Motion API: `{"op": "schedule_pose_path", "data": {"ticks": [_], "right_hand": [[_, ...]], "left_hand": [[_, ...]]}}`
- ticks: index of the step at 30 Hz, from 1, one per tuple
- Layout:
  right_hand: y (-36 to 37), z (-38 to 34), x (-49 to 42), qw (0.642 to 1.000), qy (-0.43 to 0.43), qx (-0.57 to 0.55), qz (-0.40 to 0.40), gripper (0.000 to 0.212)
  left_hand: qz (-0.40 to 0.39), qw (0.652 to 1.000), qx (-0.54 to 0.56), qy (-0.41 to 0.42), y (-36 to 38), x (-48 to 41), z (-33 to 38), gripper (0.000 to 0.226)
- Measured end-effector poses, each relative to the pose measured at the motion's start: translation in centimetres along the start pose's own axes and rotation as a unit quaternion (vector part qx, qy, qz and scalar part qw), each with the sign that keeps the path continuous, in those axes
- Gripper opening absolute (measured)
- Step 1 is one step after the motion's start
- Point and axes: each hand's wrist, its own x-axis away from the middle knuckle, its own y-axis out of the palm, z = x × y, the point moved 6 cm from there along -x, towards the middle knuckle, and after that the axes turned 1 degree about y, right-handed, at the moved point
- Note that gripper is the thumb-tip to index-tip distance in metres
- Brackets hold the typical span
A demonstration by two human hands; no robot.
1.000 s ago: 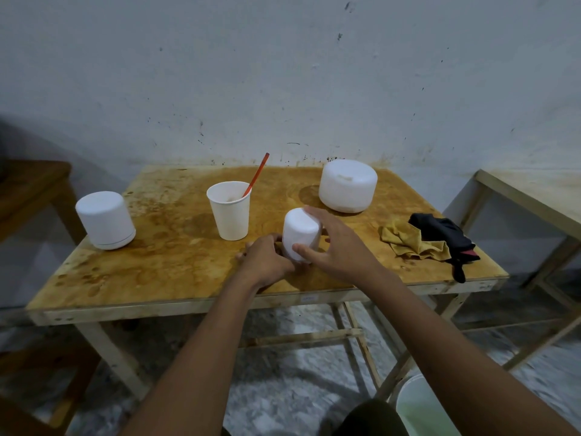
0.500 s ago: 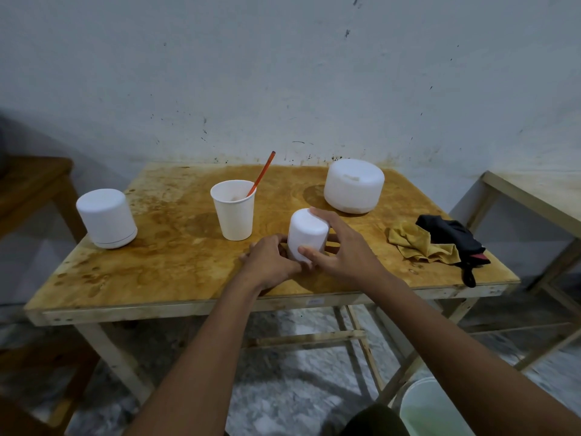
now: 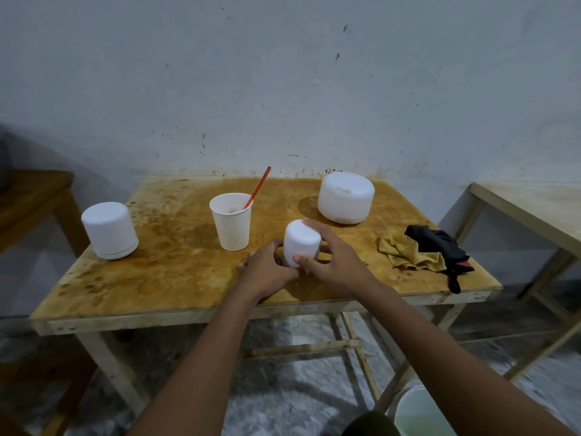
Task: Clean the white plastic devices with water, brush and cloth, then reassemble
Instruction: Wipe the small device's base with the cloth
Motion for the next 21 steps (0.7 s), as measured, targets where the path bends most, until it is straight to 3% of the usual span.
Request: {"op": "schedule_pose_path", "data": {"ticks": [5, 13, 21], "right_hand": [[0.0, 0.6, 0.3, 0.994, 0.086, -0.073, 0.003, 0.085], [0.5, 0.9, 0.7, 0.990, 0.102, -0.099, 0.020, 0.071], [-1.1, 1.2, 0.3, 0.988, 0.118, -0.104, -0.002, 0.059]], "left_hand": [[0.037, 0.999, -0.009, -0.002, -0.1, 0.4, 0.4, 0.082], [0.072, 0.996, -0.052, 0.025, -0.3, 1.0, 1.6, 0.066], [0.085, 0.996, -0.007, 0.020, -0.1, 0.8, 2.2, 0.066]]}}
